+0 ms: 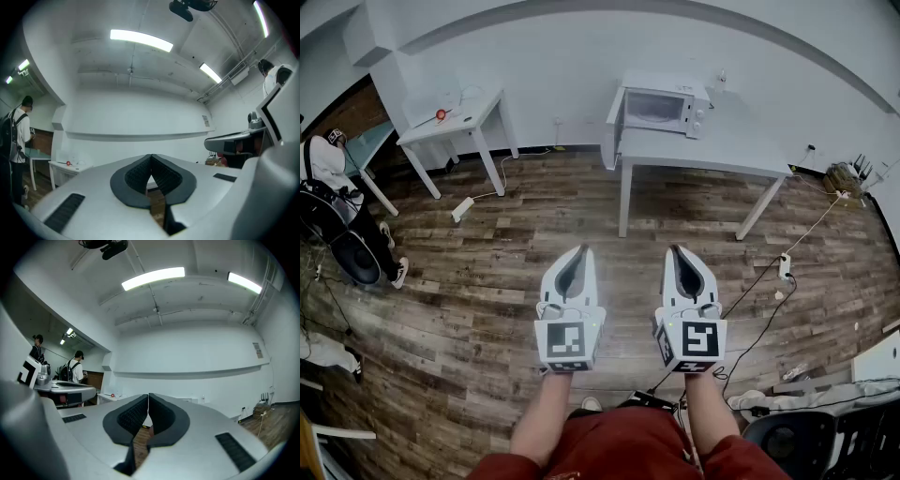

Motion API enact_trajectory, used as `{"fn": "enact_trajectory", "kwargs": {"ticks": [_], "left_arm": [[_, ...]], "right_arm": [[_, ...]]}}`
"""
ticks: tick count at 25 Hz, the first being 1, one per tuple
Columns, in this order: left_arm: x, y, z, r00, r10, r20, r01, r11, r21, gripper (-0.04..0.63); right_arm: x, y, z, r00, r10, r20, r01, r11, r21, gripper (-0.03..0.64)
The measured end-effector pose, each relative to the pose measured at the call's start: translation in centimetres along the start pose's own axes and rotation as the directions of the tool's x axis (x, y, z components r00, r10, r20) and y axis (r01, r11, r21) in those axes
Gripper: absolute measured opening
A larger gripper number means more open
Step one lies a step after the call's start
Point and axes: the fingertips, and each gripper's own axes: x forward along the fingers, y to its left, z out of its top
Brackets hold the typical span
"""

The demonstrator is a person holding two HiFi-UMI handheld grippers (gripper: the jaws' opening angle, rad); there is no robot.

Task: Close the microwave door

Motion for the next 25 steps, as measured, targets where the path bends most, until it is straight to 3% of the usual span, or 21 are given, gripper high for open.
{"fn": "enact_trajectory", "kwargs": {"ticks": [4, 8, 12, 25], "left_arm": [[0.6, -0.1, 0.1, 1.000, -0.015, -0.004, 0.016, 0.999, 0.029, 0.028], [1.2, -1.0, 0.3, 1.000, -0.018, 0.011, 0.018, 1.000, 0.006, 0.028], [1.9, -1.5, -0.3, 1.000, -0.023, -0.003, 0.023, 0.999, 0.035, 0.028], [5.3, -5.7, -2.1, 0.999, -0.014, -0.031, 0.015, 0.999, 0.032, 0.028]], "right_arm": [[0.5, -0.4, 0.1, 1.000, -0.001, -0.001, 0.001, 1.000, 0.002, 0.028], [0.7, -1.2, -0.2, 1.000, 0.004, 0.002, -0.004, 1.000, 0.004, 0.028], [1.2, -2.0, -0.7, 1.000, 0.006, -0.001, -0.006, 1.000, 0.014, 0.028], [1.8, -6.8, -2.6, 1.000, 0.024, 0.002, -0.024, 0.999, 0.023, 0.029]]}}
